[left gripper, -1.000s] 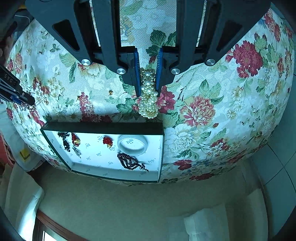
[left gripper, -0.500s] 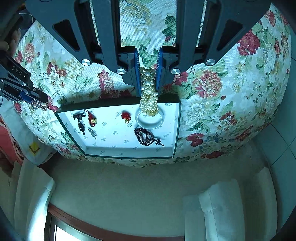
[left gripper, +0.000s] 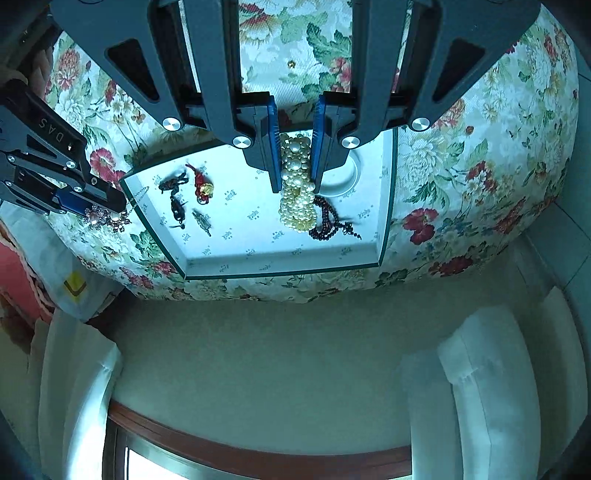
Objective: Organize jewelry
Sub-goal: 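Carry the pearl bracelet and brooch into the green box and open both grippers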
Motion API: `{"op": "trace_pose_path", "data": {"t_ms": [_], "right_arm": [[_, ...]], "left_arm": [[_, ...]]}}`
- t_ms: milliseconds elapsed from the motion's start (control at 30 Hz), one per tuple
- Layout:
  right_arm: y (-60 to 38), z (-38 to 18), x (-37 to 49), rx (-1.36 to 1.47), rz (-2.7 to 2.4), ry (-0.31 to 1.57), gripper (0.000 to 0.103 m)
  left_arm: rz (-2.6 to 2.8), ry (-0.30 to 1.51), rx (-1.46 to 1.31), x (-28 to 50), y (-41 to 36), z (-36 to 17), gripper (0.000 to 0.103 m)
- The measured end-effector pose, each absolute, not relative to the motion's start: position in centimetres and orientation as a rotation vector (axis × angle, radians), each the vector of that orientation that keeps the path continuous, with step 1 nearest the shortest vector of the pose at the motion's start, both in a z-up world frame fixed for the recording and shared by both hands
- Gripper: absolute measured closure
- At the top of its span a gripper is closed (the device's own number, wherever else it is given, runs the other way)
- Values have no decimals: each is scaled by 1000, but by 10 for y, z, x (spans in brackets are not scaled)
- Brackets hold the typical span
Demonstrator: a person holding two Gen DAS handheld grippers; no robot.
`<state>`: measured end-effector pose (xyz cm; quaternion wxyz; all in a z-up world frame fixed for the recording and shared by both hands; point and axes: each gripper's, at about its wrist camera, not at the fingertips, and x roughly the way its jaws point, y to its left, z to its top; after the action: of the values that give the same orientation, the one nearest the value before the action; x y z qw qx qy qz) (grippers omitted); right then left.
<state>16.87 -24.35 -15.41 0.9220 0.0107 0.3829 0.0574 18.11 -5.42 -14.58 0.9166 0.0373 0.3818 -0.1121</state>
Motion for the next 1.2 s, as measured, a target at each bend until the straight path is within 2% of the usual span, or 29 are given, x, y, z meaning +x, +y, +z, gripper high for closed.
{"op": "trace_pose_path", "data": {"t_ms": [333,733,1200], "right_arm": [[-243,-160,224,11,122,786,79],[-261,-202,290,19,90,848,79],[-264,-247,327,-13,71,950,79]], "left_arm": [[-226,782,109,236,-80,-151,89],[-211,858,139,304,-109,-201,89],[-175,962,162,339,-118,-240,89]]}}
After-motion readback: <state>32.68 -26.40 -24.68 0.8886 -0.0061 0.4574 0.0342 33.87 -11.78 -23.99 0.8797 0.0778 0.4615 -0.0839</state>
